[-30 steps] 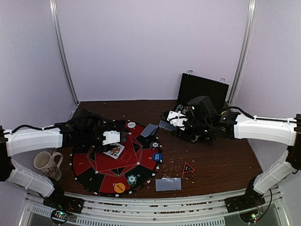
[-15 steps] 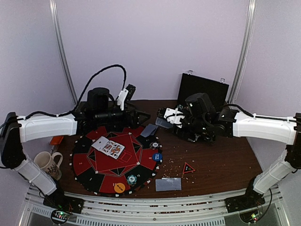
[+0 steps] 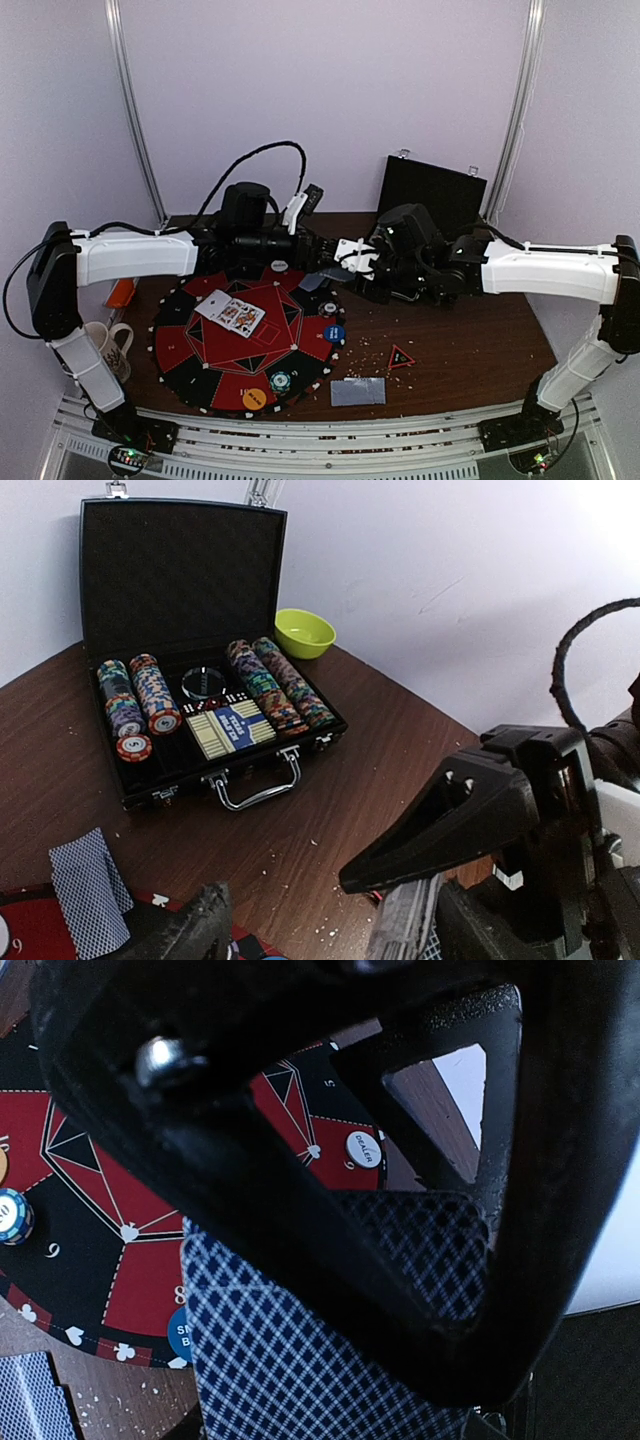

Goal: Distribute texas hold em gaming equipment
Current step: Pick up the poker card from the face-down deck piles.

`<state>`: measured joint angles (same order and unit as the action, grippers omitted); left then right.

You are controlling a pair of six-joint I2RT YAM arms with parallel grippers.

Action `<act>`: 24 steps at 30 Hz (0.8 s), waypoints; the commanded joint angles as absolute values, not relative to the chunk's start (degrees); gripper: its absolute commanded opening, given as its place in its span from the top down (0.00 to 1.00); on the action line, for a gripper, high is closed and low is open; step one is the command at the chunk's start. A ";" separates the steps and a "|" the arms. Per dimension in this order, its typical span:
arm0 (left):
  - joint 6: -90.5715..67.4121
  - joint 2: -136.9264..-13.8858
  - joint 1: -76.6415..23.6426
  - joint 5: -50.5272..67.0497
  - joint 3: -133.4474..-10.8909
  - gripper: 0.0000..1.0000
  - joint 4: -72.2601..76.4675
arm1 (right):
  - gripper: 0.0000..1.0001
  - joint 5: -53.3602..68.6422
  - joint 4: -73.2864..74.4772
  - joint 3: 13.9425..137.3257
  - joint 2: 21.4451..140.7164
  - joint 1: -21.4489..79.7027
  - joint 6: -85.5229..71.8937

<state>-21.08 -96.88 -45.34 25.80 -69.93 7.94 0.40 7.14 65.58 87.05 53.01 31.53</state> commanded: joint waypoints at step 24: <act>-8.45 -93.11 -45.62 16.10 -74.74 0.64 -8.92 | 0.48 -2.06 6.95 66.73 86.49 53.43 32.60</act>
<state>-9.82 -95.13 -46.54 19.66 -74.50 -8.23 -1.54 7.33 65.60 87.55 53.01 31.81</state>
